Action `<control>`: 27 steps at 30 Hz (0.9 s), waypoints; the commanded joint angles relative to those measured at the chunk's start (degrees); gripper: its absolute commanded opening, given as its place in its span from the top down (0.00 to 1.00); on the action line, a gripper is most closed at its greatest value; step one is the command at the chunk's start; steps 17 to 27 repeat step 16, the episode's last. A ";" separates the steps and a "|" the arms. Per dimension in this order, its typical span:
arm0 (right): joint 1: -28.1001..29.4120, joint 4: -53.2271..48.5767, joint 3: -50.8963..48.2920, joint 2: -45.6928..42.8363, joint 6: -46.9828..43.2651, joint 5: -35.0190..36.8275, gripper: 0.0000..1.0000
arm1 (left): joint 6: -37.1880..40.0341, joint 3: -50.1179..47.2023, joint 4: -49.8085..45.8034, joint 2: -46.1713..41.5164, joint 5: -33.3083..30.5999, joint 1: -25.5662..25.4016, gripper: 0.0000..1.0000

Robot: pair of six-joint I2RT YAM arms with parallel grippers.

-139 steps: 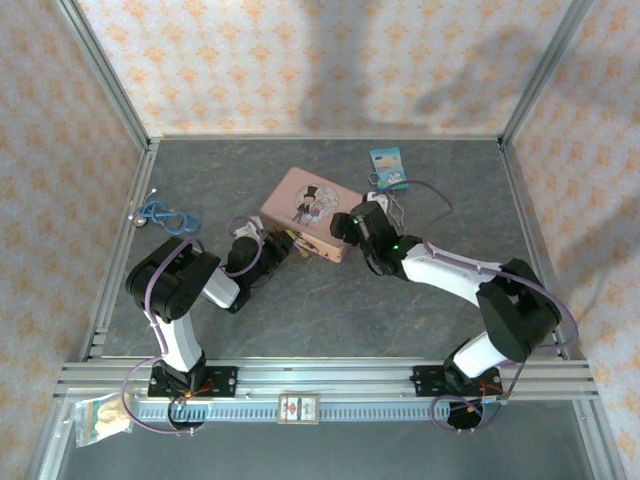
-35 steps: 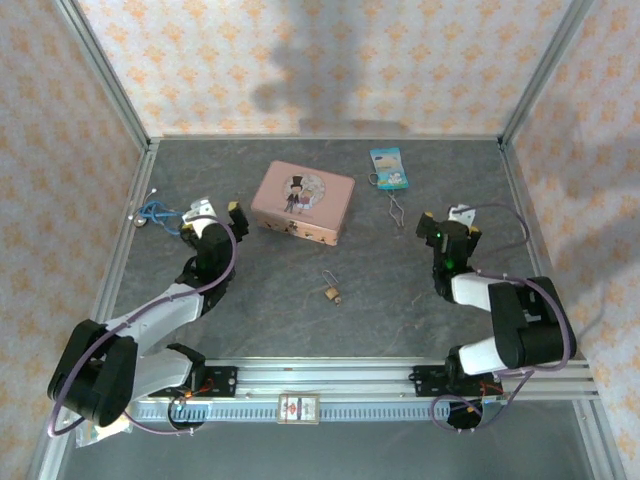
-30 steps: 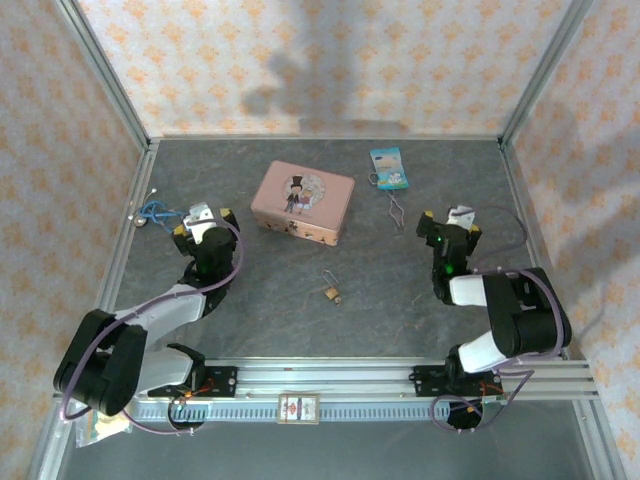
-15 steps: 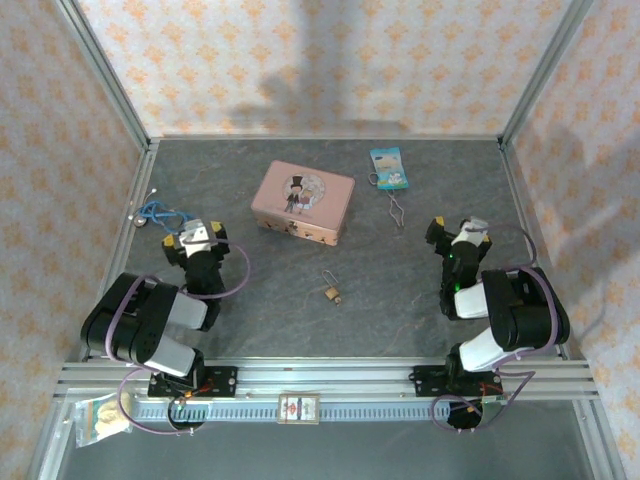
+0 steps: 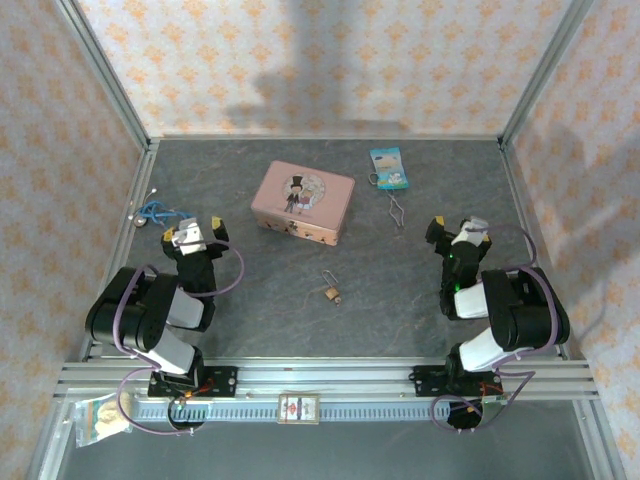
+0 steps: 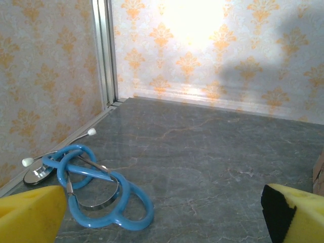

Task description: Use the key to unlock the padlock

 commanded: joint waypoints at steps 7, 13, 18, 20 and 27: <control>0.33 2.32 0.50 -0.46 0.16 0.14 0.00 | -0.61 1.16 -0.27 0.11 1.29 0.36 0.01; 0.33 2.11 0.68 -0.34 0.06 -0.13 0.00 | -0.76 1.42 -0.93 0.02 1.31 0.52 0.01; 0.33 2.31 0.56 -0.52 0.06 -0.21 0.00 | -0.87 1.63 -1.16 0.01 1.14 0.46 0.00; 0.33 2.31 0.56 -0.52 0.06 -0.21 0.00 | -0.87 1.63 -1.16 0.01 1.14 0.46 0.00; 0.33 2.31 0.56 -0.52 0.06 -0.21 0.00 | -0.87 1.63 -1.16 0.01 1.14 0.46 0.00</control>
